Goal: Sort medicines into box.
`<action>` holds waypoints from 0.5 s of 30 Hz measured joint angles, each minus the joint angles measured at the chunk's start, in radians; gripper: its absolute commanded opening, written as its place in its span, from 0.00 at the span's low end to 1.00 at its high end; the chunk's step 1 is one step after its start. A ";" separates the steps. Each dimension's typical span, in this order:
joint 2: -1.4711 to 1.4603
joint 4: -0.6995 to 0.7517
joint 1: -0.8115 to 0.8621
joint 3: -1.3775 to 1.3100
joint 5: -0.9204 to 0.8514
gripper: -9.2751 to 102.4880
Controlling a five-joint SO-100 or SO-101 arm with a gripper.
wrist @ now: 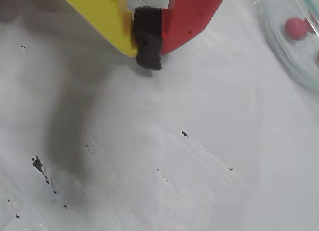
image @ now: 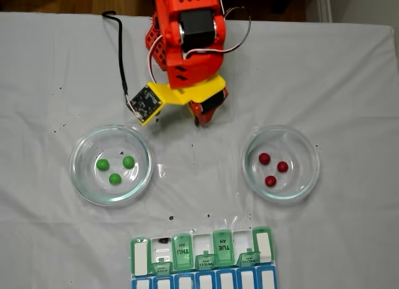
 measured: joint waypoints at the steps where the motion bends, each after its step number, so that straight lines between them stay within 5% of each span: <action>1: 0.000 0.000 -0.011 0.000 -0.006 0.08; 15: -0.006 0.008 -0.166 -0.345 0.002 0.08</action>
